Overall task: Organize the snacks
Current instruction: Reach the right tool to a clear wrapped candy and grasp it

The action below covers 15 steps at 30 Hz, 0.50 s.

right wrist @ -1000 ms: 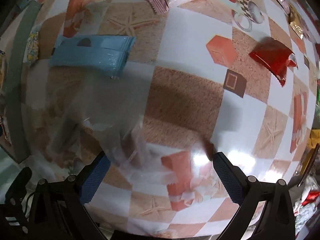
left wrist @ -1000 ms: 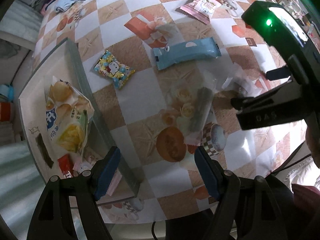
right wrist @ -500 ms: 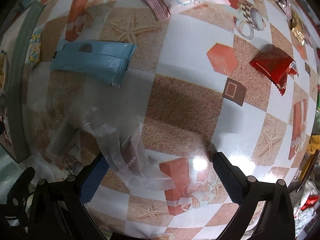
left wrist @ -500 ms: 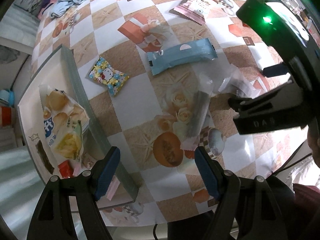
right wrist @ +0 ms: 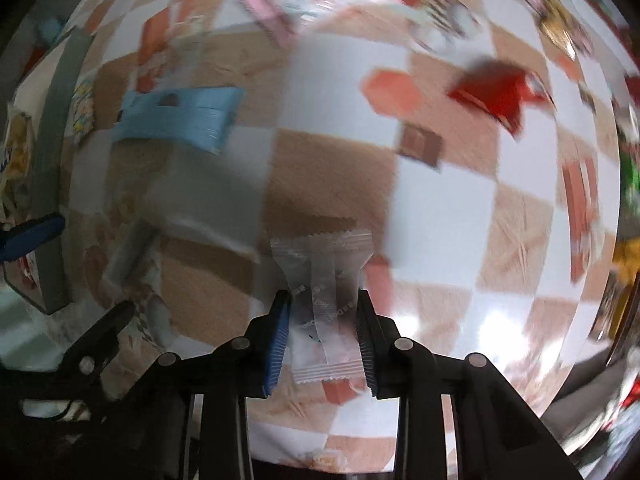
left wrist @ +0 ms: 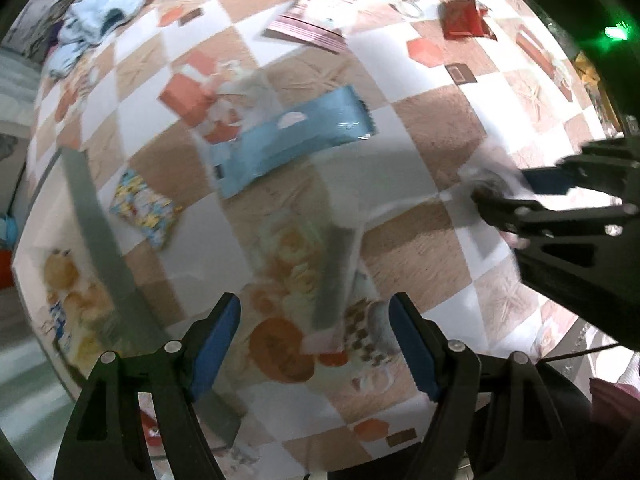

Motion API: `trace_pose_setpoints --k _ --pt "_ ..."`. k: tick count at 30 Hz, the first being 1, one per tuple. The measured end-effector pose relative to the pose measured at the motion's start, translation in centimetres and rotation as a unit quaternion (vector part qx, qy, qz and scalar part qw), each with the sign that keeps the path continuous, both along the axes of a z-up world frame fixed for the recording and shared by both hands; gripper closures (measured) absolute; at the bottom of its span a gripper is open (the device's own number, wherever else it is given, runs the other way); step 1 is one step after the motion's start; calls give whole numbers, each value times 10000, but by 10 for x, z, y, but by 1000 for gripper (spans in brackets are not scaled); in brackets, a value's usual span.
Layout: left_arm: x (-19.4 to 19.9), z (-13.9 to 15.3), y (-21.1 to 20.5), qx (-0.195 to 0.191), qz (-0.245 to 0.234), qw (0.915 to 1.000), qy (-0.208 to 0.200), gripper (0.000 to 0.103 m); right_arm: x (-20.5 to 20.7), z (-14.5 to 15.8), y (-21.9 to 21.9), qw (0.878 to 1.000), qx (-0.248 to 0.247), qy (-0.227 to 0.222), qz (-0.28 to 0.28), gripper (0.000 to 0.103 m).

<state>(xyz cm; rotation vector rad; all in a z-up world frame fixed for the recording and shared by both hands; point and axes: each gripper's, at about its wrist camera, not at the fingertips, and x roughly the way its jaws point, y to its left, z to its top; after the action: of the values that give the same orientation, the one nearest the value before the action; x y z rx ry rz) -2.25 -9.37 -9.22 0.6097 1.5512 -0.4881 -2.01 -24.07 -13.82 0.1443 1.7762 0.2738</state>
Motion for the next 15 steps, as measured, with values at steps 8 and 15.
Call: trace_pose_setpoints --k 8,15 --pt "12 -32 -28 22 86 9996 265 22 -15 4 -22 9986 36 218 -478 69" --pt "18 -19 -23 -147 -35 9996 239 81 -22 14 -24 9965 199 256 -767 69"
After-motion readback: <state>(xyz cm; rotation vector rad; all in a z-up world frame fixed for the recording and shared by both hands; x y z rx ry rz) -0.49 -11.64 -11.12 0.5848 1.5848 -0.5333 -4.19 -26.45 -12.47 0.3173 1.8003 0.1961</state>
